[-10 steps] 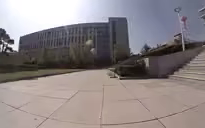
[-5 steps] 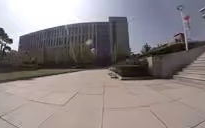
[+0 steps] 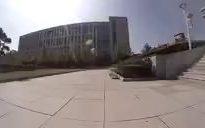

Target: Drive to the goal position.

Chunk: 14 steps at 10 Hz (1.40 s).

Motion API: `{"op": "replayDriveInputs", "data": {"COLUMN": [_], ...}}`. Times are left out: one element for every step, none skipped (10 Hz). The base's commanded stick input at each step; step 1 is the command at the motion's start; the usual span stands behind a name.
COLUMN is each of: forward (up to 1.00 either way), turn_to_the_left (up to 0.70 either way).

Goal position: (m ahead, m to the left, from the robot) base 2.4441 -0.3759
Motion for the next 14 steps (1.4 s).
{"op": "replayDriveInputs", "data": {"forward": [0.70, 0.70, 0.70, 0.70, 0.70, 0.70, 0.70, 0.70, 0.70, 0.70, 0.70, 0.70, 0.70, 0.70], "turn_to_the_left": [0.00, 0.00, 0.00, 0.00, 0.00, 0.00, 0.00, 0.00, 0.00, 0.00, 0.00, 0.00, 0.00, 0.00]}}
